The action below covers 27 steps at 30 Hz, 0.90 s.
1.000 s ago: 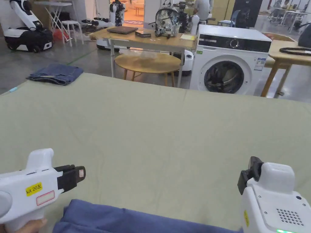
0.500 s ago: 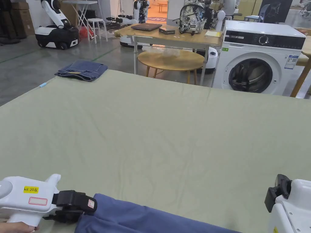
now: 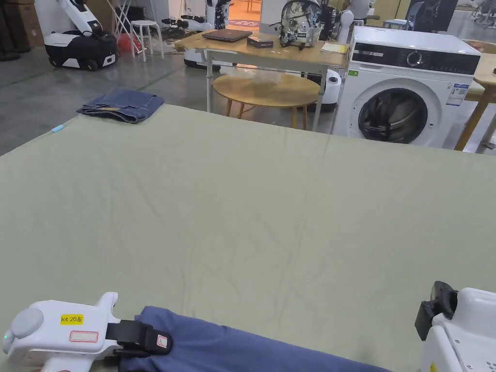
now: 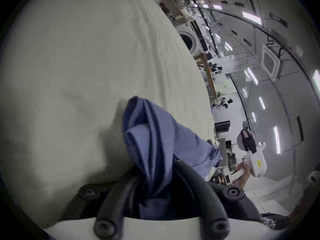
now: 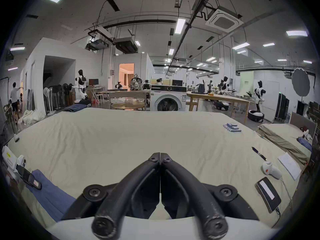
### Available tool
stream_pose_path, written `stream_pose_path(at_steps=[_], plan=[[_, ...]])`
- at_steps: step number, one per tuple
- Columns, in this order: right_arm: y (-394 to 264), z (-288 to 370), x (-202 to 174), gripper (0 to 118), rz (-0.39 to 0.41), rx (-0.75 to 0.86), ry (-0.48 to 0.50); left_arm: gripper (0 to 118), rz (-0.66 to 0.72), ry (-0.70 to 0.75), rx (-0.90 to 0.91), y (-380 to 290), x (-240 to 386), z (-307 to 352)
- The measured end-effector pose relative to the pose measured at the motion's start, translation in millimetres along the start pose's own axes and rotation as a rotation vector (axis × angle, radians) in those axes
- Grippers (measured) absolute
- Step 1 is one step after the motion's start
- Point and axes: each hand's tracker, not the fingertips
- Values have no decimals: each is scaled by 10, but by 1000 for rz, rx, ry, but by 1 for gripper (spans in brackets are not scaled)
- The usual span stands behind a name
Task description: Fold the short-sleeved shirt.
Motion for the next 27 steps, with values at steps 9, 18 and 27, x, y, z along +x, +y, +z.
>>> stream_pose_path(at_steps=[9,18,27], plan=[[14,-9,6,0,9,6,12,4,-149,114,91,176,205,438],[77,-20,10,0,6,10,37,4,-227,380,170,225,786,1154],[101,-85,15,0,-11,16,56,4,-261,320,107,38,1333,904]])
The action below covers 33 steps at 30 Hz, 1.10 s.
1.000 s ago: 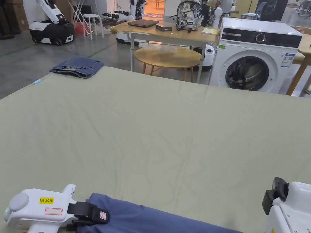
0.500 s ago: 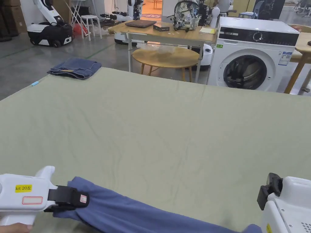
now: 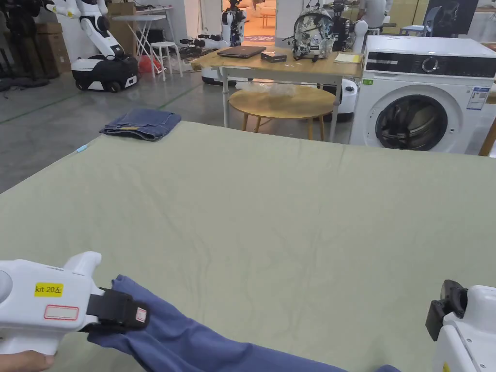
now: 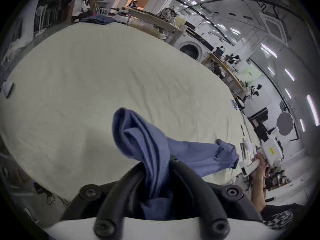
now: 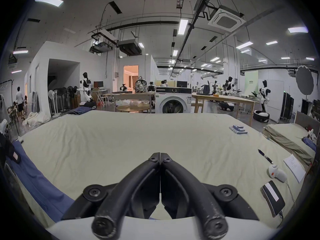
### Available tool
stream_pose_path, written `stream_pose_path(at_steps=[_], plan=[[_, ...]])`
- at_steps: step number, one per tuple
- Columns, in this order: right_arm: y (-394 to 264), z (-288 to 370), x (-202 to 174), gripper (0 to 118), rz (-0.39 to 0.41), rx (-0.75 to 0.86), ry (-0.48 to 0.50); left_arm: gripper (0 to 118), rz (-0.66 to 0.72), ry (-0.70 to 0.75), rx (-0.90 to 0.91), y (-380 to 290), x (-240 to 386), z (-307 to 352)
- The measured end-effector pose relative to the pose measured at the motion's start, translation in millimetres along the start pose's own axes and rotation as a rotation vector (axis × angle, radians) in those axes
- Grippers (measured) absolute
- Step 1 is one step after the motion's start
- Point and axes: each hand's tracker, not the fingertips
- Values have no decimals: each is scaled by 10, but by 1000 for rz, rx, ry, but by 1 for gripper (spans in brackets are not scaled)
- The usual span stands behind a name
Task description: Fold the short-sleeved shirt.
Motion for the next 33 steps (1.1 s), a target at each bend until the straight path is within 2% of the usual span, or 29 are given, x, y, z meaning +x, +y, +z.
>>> stream_pose_path(at_steps=[4,8,10,16,21,24,26,29,30,33], plan=[[-15,2,8,0,-5,-2,1,4,-7,-145,-36,-19,249,-156],[-51,5,20,0,0,-9,1,4,-62,-186,-108,-105,647,-468],[-70,17,36,0,-1,-13,-1,4,-122,-165,-137,-150,815,-681],[-101,68,68,0,-5,-30,-16,4,-159,-44,-256,-405,1194,-1401],[-153,78,112,0,-6,-45,-26,4,-164,69,-341,-563,1150,-1954],[-162,100,118,0,-4,-49,-29,4,-184,89,-326,-643,1219,-1997],[-169,106,123,0,-3,-51,-30,11,-174,82,-312,-618,1226,-1918],[-178,111,130,0,-2,-55,-28,49,-112,-15,-276,-557,1212,-1748],[-179,110,132,0,-2,-57,-28,53,-105,-31,-270,-537,1213,-1663],[-187,112,144,0,-4,-58,-26,53,-76,-97,-228,-435,1168,-1401]])
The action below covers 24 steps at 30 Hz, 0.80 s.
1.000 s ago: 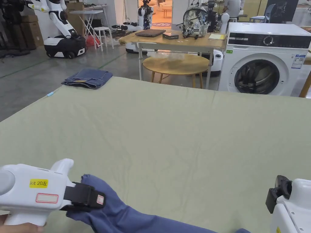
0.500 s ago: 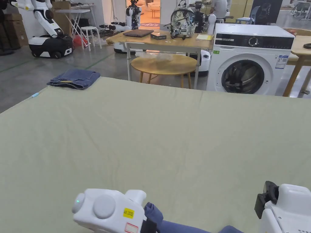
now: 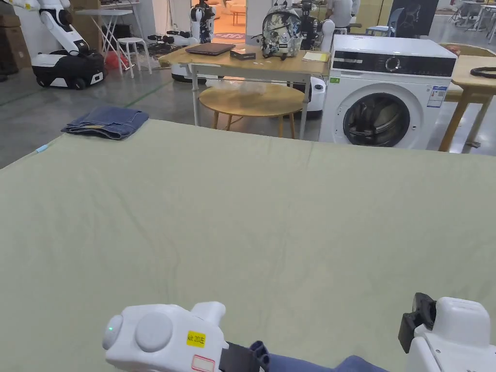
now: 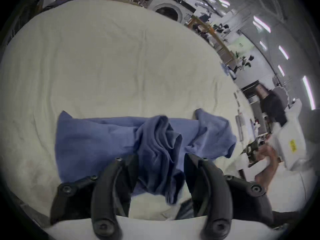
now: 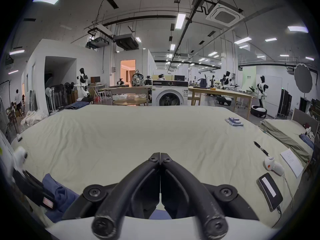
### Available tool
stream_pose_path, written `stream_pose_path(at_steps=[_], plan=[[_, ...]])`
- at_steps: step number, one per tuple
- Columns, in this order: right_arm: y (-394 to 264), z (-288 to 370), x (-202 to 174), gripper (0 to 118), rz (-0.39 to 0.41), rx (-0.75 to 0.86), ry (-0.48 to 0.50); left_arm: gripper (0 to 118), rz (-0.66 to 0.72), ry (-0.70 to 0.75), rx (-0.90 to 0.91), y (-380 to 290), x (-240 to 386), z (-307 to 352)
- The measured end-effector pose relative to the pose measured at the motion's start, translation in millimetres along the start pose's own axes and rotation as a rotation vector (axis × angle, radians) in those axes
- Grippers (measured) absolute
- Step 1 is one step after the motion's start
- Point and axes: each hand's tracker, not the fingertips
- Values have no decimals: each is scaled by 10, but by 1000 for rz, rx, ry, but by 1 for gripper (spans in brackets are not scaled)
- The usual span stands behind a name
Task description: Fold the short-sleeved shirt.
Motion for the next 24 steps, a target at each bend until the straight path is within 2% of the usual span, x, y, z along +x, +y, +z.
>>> stream_pose_path(at_steps=[3,5,8,9,13,16,21,24], plan=[[-8,13,19,0,-6,-1,-3,53,38,-68,48,22,46,284],[-15,16,32,0,-16,-4,-4,50,19,-61,95,33,9,400],[-30,24,49,0,-26,-10,-8,14,14,-4,117,68,-46,374],[-37,24,53,0,-29,-13,-7,8,21,14,108,70,-77,316],[-66,24,60,0,-30,-19,-7,3,-18,111,16,43,-161,-55],[-80,21,62,0,-27,-23,-6,3,-31,69,-48,-9,-149,-331],[-91,70,78,0,-29,-28,-11,3,-38,-139,-62,-178,126,-514],[-116,62,104,0,-33,-30,-14,3,-41,-90,-99,-258,150,-708]])
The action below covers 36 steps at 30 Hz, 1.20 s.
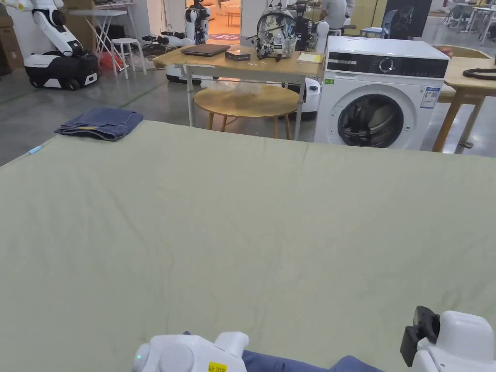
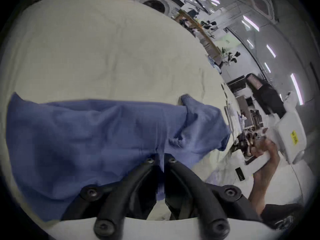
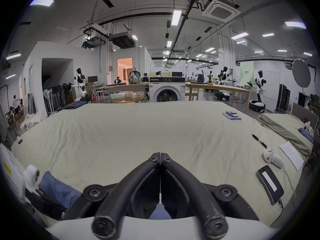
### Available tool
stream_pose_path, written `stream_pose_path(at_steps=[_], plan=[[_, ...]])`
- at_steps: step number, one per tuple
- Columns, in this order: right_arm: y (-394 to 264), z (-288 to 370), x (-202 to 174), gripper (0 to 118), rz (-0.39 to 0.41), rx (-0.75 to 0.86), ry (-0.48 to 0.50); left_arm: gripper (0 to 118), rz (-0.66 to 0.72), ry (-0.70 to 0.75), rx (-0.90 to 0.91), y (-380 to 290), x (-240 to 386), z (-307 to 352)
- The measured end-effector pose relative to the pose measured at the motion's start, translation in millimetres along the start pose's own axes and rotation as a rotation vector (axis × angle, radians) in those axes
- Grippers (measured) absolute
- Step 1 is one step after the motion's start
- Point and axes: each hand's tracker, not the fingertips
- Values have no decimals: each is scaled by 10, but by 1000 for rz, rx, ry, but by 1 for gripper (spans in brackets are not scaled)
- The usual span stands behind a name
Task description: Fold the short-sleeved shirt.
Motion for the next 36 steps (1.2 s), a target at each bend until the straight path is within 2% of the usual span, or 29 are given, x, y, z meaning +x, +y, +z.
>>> stream_pose_path(at_steps=[4,12,17,21,25,26,28,29,30,34,36], plan=[[-4,10,2,0,-5,-9,-3,0,49,-47,20,-27,-95,-210],[2,43,33,0,-7,-4,-9,0,-3,3,27,7,50,-207],[21,44,56,0,-7,15,-10,0,12,-66,95,115,-120,271],[77,47,47,0,-3,42,-4,0,44,-49,240,157,-435,888],[126,34,38,0,-5,66,4,0,88,18,283,118,-924,1279],[130,26,31,0,-5,71,5,3,91,10,283,95,-1032,1330],[144,11,17,0,-6,75,7,37,114,-17,289,47,-1255,1352],[153,4,9,0,-7,75,9,47,132,-39,281,16,-1351,1342],[176,9,-7,0,-7,76,10,48,143,-83,258,-6,-1443,1305],[185,-2,-32,0,-6,74,13,52,176,-113,192,-113,-1639,1085],[179,-4,-38,0,-1,71,11,52,204,-202,184,-153,-1757,958]])
